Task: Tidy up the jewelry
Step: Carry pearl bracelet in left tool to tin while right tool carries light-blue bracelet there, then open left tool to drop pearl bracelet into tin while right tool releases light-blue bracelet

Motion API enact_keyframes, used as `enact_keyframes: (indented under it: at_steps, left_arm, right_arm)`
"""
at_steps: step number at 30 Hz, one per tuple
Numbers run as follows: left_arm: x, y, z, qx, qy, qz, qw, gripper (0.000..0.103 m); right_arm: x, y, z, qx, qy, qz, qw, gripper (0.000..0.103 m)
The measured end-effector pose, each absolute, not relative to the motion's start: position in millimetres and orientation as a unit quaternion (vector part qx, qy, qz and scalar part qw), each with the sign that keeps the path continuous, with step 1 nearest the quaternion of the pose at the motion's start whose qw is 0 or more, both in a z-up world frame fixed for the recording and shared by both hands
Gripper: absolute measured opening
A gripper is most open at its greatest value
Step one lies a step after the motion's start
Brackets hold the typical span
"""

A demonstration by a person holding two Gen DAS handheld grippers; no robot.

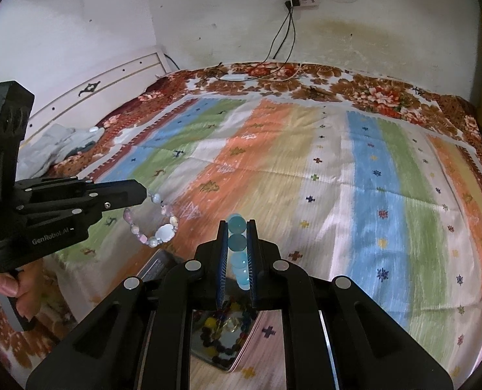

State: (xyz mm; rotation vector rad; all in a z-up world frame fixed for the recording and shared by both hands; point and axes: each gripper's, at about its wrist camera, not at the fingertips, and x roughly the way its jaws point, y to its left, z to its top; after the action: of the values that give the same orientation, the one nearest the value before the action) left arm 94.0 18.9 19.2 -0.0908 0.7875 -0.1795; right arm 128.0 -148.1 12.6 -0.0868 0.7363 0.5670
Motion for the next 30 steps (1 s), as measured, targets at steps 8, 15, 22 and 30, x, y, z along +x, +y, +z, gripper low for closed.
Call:
enact_keyframes:
  at_steps: [8, 15, 22, 30]
  left_arm:
    - [76, 9, 14, -0.035, 0.388, -0.092, 0.916, 0.008]
    - [68, 2, 3, -0.036, 0.409, -0.096, 0.907, 0.009]
    - [60, 12, -1, -0.050, 0.417, -0.082, 0.904, 0.021]
    - [37, 14, -9, -0.039, 0.423, -0.078, 0.902, 0.046]
  right_arm:
    - [109, -150, 7, -0.035, 0.362, 0.281, 0.888, 0.012]
    - [101, -152, 2, -0.031, 0.372, 0.295, 0.880, 0.012]
    - [90, -160, 4, -0.034, 0.363, 0.287, 0.886, 0.031]
    - [79, -174, 0, -0.032, 0.361, 0.267, 0.893, 0.048]
